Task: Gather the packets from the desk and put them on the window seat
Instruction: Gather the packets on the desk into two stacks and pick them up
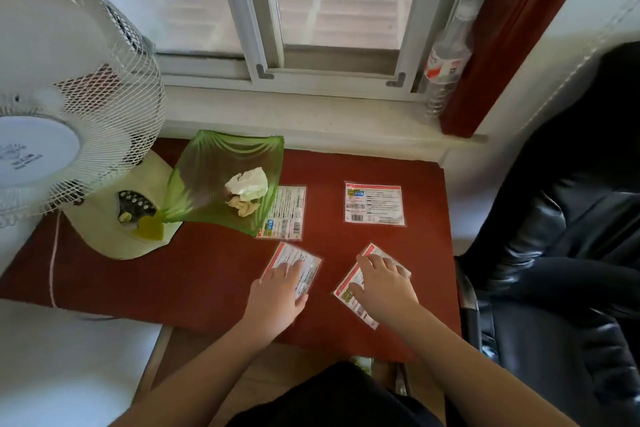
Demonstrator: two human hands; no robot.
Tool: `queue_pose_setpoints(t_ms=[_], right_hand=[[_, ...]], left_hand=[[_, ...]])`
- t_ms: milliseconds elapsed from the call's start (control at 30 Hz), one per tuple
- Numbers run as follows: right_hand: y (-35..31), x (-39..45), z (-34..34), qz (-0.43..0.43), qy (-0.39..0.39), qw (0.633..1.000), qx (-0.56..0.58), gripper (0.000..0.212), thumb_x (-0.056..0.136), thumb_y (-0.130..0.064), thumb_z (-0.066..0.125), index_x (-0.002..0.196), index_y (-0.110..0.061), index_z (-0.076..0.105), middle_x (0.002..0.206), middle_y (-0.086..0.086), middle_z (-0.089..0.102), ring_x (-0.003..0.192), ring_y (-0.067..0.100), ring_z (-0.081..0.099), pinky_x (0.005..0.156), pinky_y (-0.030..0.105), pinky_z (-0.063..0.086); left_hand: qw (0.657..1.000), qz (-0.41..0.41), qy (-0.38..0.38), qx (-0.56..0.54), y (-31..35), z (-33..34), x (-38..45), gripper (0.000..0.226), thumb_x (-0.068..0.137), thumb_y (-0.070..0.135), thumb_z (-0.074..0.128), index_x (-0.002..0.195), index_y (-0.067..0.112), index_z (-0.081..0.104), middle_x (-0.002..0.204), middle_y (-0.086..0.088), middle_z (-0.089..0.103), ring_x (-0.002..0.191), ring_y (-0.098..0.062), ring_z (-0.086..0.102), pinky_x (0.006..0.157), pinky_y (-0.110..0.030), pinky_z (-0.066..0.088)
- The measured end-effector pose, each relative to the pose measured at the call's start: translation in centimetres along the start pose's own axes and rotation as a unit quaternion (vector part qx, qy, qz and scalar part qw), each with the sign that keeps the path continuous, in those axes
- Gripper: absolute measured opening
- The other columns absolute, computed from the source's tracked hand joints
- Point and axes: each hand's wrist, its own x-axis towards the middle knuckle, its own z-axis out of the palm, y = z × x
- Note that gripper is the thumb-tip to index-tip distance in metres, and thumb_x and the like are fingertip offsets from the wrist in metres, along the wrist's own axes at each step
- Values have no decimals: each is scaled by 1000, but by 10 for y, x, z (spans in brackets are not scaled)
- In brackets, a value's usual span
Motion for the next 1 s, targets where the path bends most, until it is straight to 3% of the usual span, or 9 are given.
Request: queue_pose_setpoints(t_ms=[100, 233, 467, 700, 867, 1000], right_hand=[[9, 18, -1, -10, -18, 1000, -1, 66, 103, -46, 43, 158, -17, 21, 164, 10, 32, 151, 32, 30, 121, 48, 26], [18, 33, -1, 19, -32, 999, 1, 74, 100, -46, 50, 160, -16, 17, 164, 11, 30, 149, 32, 32, 120, 46, 29], [30, 45, 7, 84, -40, 996, -13, 92, 89, -52, 66, 159, -19, 15, 156, 8, 40, 142, 30, 41, 113, 45, 36], [27, 50, 22, 127, -29, 989, -64, 109, 79, -66, 70, 158, -15, 14, 158, 9, 34, 141, 31, 42, 120, 55, 26], [23, 56, 22, 159, -11, 985, -67, 115, 67, -71, 76, 152, -13, 25, 149, 8, 44, 137, 28, 46, 121, 58, 21], [26, 63, 16, 189, -44, 979, -57, 113, 63, -73, 78, 146, -9, 35, 146, 10, 50, 138, 29, 44, 118, 54, 28]], left_hand=[[997, -80, -13, -19, -3, 7, 6, 73, 95, 53, 52, 154, 21, 23, 152, -5, 44, 137, -25, 45, 101, -44, 49], [986, -157, -22, -56, -6, 18, 7, 79, 90, 56, 58, 153, 24, 23, 153, -5, 42, 135, -27, 45, 96, -44, 51], [971, -210, 19, -116, -9, 27, 12, 90, 80, 55, 73, 150, 18, 30, 147, -8, 45, 134, -28, 46, 98, -48, 49], [956, -259, -19, -139, -22, 15, 28, 100, 64, 61, 84, 139, 13, 38, 138, -8, 52, 130, -29, 49, 101, -50, 45], [953, -262, -58, -144, -27, 9, 36, 96, 65, 59, 85, 135, 8, 41, 136, -10, 51, 129, -29, 49, 102, -51, 48], [955, -257, -47, -144, -28, 10, 36, 95, 65, 58, 85, 134, 10, 42, 137, -12, 49, 129, -31, 48, 101, -48, 48]])
